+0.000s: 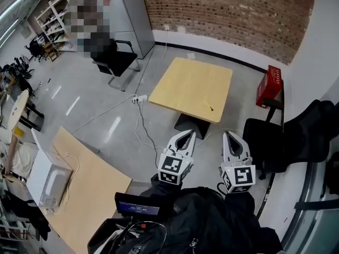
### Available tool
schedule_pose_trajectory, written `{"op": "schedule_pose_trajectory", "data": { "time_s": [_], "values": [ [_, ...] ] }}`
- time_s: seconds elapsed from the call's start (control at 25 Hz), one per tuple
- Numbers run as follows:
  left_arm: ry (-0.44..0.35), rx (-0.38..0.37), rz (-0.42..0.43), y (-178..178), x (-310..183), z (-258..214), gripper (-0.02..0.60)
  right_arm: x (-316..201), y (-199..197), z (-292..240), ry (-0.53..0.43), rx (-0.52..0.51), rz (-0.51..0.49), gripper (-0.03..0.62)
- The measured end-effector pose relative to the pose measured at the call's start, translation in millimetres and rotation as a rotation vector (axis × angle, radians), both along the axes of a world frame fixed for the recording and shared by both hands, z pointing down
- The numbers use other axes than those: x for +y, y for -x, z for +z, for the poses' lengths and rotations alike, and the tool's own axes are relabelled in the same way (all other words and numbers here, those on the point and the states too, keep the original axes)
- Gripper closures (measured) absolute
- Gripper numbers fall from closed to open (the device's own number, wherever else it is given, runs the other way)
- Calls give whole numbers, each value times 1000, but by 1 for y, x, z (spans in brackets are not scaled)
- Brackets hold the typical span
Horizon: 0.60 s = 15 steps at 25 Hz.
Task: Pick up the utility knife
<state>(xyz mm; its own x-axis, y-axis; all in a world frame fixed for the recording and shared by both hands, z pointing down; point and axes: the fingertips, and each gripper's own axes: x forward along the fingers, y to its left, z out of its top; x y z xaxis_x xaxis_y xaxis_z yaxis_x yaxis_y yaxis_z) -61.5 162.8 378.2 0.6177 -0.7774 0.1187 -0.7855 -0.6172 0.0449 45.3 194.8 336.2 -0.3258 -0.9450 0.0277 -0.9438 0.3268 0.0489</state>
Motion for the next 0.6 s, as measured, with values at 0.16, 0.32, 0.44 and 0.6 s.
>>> {"op": "schedule_pose_trajectory", "data": {
  "time_s": [0.16, 0.32, 0.44, 0.6],
  "values": [
    [29, -6, 6, 9, 1, 10, 581, 0, 11, 10, 30, 4, -1, 589],
    [56, -7, 17, 19, 6, 21, 581, 5, 21, 19, 52, 0, 13, 589],
    [83, -13, 36, 23, 10, 32, 581, 8, 25, 27, 74, -7, 34, 589],
    [117, -15, 46, 32, 13, 46, 581, 12, 32, 38, 101, -5, 54, 589]
  ]
}}
